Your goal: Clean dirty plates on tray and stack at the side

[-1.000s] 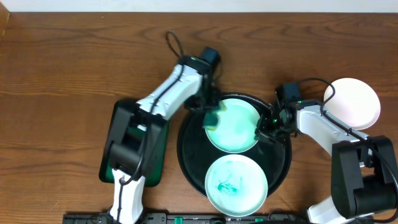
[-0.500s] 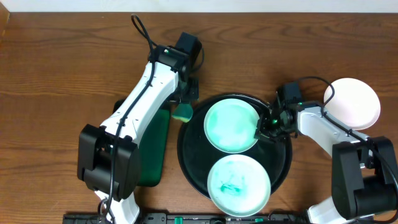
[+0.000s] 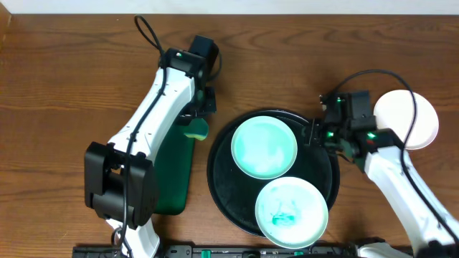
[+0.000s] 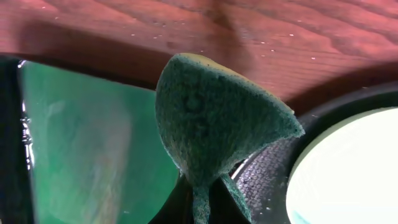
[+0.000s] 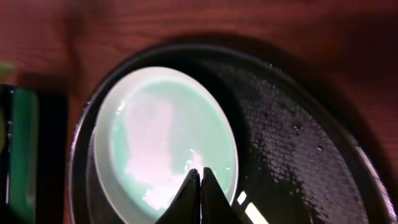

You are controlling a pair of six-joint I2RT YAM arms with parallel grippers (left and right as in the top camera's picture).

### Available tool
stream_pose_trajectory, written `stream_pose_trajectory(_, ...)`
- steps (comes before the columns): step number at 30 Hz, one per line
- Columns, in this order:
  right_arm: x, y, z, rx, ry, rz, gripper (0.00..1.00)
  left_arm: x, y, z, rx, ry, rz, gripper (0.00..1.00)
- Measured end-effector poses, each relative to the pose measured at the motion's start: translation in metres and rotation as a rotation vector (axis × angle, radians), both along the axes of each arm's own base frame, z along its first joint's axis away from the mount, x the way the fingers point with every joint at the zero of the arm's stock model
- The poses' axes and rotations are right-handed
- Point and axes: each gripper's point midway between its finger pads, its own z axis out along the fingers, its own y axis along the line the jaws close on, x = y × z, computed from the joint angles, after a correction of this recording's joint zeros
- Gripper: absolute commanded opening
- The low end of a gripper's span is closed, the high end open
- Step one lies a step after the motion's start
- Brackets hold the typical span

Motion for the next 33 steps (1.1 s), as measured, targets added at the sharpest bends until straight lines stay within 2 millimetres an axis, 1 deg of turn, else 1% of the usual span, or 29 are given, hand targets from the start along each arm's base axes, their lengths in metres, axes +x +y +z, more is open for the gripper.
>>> stream_pose_trajectory(1,-0.003,-0.002,0.002,-0.005,0.004,-0.009,0.22,0.0,0.001,0.0,0.001,0.002,0.002,0.07)
stream_pose_trajectory(2,-0.007,-0.004,0.002,-0.01,0.02,-0.023,0.58,0.0,0.001,0.0,0.001,0.003,0.002,0.07)
stream_pose_trajectory(4,-0.016,-0.009,-0.004,-0.031,0.069,-0.041,0.77,0.0,0.001,0.0,0.001,0.003,0.002,0.07)
stream_pose_trajectory(5,-0.022,-0.013,-0.01,-0.047,0.108,-0.055,0.84,0.0,0.001,0.0,0.001,0.003,0.002,0.07)
stream_pose_trajectory(6,-0.026,-0.014,-0.013,-0.054,0.129,-0.061,0.85,-0.001,0.001,0.0,0.001,0.003,0.002,0.07)
stream_pose_trajectory(7,-0.028,-0.016,-0.018,-0.062,0.153,-0.071,0.83,-0.001,0.001,0.0,0.001,0.003,0.002,0.07)
stream_pose_trajectory(8,-0.03,-0.017,-0.022,-0.067,0.174,-0.077,0.79,-0.001,0.001,0.0,0.001,0.003,0.002,0.07)
stream_pose_trajectory(11,-0.032,-0.016,-0.036,-0.071,0.23,-0.084,0.53,-0.001,0.001,0.0,0.001,0.003,0.002,0.07)
stream_pose_trajectory(16,-0.029,-0.011,-0.064,-0.056,0.307,-0.089,0.44,-0.001,0.001,0.0,0.001,0.003,0.002,0.07)
stream_pose_trajectory(20,-0.022,-0.002,-0.087,-0.019,0.348,-0.075,0.43,-0.001,0.001,0.0,0.002,0.006,0.002,0.07)
stream_pose_trajectory(23,-0.016,0.004,-0.099,0.009,0.361,-0.066,0.43,-0.001,0.001,0.0,0.002,0.006,0.002,0.07)
stream_pose_trajectory(26,-0.005,0.01,-0.097,0.054,0.328,-0.059,0.45,-0.002,0.001,0.0,0.002,0.007,0.002,0.07)
stream_pose_trajectory(33,0.011,0.033,-0.096,0.1,0.261,-0.008,0.44,-0.001,0.001,0.0,0.002,0.006,0.001,0.07)
